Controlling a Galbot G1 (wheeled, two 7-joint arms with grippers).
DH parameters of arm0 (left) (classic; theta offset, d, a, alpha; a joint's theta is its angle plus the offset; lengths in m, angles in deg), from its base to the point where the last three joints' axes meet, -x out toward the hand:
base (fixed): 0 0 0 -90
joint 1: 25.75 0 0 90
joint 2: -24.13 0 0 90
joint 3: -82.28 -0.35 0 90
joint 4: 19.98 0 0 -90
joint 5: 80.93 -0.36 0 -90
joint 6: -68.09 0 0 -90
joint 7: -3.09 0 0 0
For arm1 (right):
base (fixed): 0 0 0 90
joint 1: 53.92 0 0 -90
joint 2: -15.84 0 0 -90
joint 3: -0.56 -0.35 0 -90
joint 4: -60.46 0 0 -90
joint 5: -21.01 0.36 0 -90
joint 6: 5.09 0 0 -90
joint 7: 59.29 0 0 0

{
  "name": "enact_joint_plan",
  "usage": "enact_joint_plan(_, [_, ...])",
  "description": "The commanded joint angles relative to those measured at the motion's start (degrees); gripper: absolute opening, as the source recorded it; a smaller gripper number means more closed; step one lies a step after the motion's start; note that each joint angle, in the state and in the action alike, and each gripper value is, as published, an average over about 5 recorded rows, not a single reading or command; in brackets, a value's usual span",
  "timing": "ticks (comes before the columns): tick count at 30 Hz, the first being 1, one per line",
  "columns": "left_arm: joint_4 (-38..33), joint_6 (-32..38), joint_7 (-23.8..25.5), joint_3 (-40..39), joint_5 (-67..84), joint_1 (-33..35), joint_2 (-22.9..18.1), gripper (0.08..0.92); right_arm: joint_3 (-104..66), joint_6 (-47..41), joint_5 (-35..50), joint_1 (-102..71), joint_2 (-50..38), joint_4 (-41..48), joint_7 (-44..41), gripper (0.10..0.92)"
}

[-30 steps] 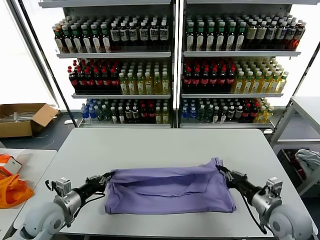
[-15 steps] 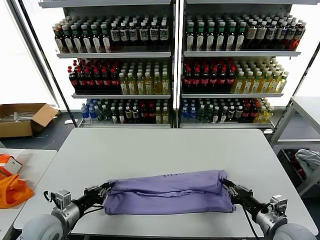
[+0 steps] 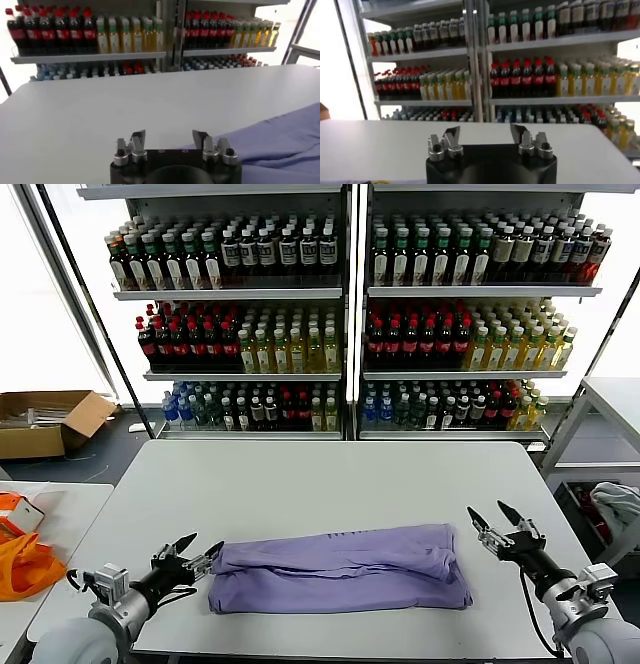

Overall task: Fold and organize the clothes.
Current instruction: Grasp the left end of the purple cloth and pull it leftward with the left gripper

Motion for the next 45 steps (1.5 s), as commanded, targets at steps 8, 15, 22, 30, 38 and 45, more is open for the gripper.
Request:
enact_joint_plan(8, [-3.20, -0.84, -18.48, -7.18, -2.20, 2.21, -10.64, 0.821, -2.77, 5.94, 1.43, -0.03, -0.48, 2.43, 0.15, 0.823])
enact_joint_plan(15, [-0.74, -2.03, -19.33, -8.22, -1.39, 1.77, -11.57, 0.743, -2.32, 5.90, 1.59, -0.04, 0.28, 1.98, 0.16, 0.823])
enact_joint_plan(22, [-1.55, -1.83, -18.42, -9.57, -1.71, 3.59, -12.33, 0.636, -2.81, 5.56, 2.24, -0.39, 0.11, 1.32, 0.41, 0.823])
enact_joint_plan(30, [1.41, -0.29, -15.60, -10.42, -2.38, 3.06, -11.81, 0.485, -2.96, 4.24, 4.52, -0.58, -1.17, 0.00, 1.04, 0.823])
enact_joint_plan(38, [2.55, 1.04, -14.54, -8.41, -1.74, 2.86, -10.05, 0.261, -2.57, 4.15, 4.65, -0.55, -1.58, 0.04, 1.16, 0.823])
enact_joint_plan(45, [2.51, 2.05, -12.83, -6.15, -2.30, 2.64, -9.26, 0.101, -1.38, 3.62, 4.72, 0.99, -1.93, 0.10, 1.62, 0.823])
